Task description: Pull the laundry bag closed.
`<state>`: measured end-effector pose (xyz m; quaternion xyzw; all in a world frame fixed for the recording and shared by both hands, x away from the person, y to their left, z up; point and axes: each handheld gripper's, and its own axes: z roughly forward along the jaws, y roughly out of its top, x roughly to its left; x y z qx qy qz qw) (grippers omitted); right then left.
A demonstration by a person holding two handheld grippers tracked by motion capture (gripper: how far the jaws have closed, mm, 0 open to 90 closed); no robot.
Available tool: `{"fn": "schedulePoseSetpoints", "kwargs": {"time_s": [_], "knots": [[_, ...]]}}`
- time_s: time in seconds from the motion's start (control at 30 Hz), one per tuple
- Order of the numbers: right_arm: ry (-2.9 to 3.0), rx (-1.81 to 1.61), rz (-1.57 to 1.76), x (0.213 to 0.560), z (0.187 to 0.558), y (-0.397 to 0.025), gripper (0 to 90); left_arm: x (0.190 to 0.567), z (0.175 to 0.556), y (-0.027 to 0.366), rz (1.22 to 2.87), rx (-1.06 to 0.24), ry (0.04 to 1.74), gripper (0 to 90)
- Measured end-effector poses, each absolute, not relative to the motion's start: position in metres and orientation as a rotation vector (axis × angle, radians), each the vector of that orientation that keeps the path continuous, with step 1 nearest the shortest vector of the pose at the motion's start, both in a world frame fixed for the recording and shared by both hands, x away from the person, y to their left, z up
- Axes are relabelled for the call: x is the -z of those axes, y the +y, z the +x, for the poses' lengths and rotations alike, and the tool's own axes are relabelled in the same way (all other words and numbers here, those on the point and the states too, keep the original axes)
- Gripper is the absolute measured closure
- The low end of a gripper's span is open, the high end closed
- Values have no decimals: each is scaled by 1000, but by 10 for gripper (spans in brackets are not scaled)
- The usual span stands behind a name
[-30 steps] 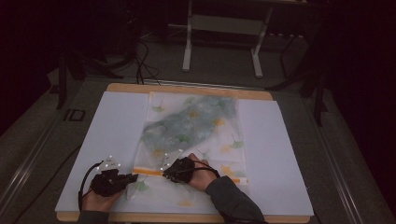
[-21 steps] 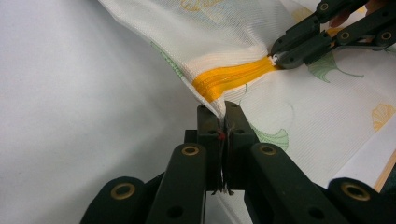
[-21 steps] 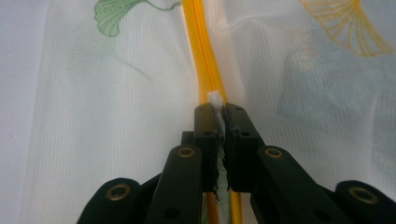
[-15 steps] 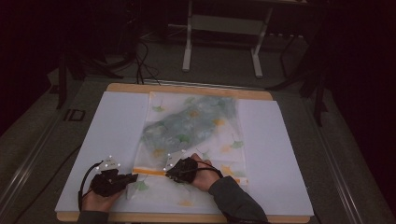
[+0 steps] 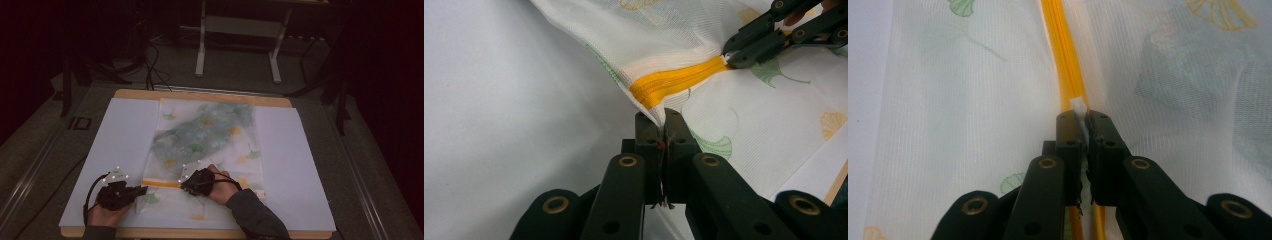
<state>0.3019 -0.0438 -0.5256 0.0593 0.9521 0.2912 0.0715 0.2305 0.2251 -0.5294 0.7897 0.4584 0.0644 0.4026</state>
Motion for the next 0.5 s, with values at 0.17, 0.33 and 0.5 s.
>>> {"fn": "schedulePoseSetpoints", "kwargs": {"time_s": [0.17,0.33,0.5], "knots": [[2865,-873,182,525,302,-46,851,529,230,225,1995,-163,1158,879],[2865,-870,182,525,301,-48,852,529,230,225,1993,-162,1159,878],[2867,-866,185,525,301,-52,853,529,230,226,1993,-164,1161,879]]}}
